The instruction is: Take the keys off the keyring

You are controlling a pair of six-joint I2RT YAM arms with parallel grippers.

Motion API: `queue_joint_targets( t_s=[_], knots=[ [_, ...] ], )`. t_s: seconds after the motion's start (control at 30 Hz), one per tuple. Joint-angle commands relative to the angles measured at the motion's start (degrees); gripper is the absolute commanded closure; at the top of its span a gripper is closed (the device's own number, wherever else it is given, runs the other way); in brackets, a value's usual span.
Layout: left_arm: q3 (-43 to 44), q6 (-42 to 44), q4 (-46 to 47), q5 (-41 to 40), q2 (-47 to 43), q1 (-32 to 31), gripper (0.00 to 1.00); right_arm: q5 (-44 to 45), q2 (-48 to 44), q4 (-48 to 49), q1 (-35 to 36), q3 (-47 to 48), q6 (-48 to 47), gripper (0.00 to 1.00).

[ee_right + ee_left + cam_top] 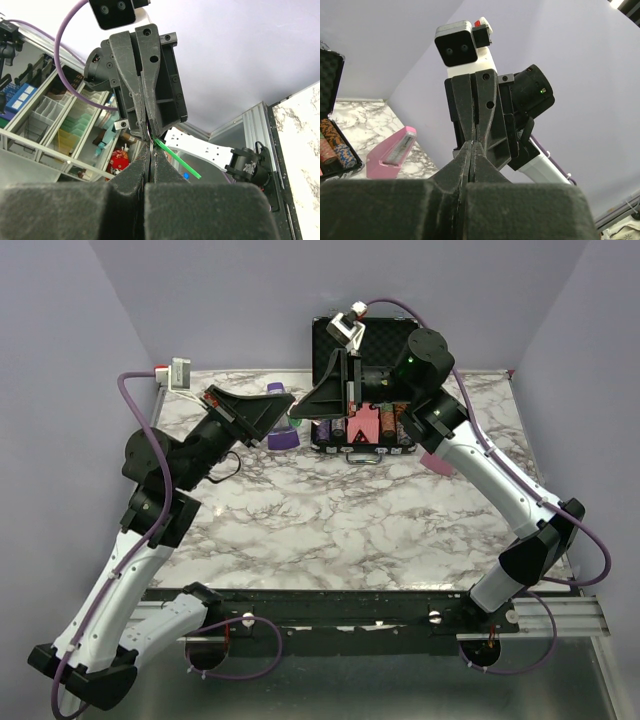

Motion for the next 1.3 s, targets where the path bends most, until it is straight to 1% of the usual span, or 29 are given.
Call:
queue_joint_targets(
  t_s=[0.0,0.33,0.5,0.83,1.0,1.27],
  knots=[
    [2.22,3.62,-6.1,5.39,0.37,0.19,1.0,-0.79,0.24,0.55,0.24,1.4,0.25,0.99],
    [7.41,8.8,-14.28,12.16,3.61,0.19,1.0,-2.46,0.24,0.29,0.24,1.31,0.07,0.99],
    [9.08,9.77,-15.51,14.36,4.93,0.19,1.0,-3.08,0.41,-0.24,0.16,1.14,0.07,0.99],
    [13.39,13.37,-20.78,17.44,7.31,0.28,1.0,-4.57,0.59,-0.68,0.24,1.05,-0.02,0.99],
    [16.73,15.31,-24.56,20.42,9.77,0.28,1.0,-5.27,0.77,-0.77,0.24,1.23,0.07,0.99],
    [19.98,19.0,-29.39,22.45,11.7,0.19,1.0,-6.24,0.77,-1.03,0.24,1.14,-0.02,0.99]
  ],
)
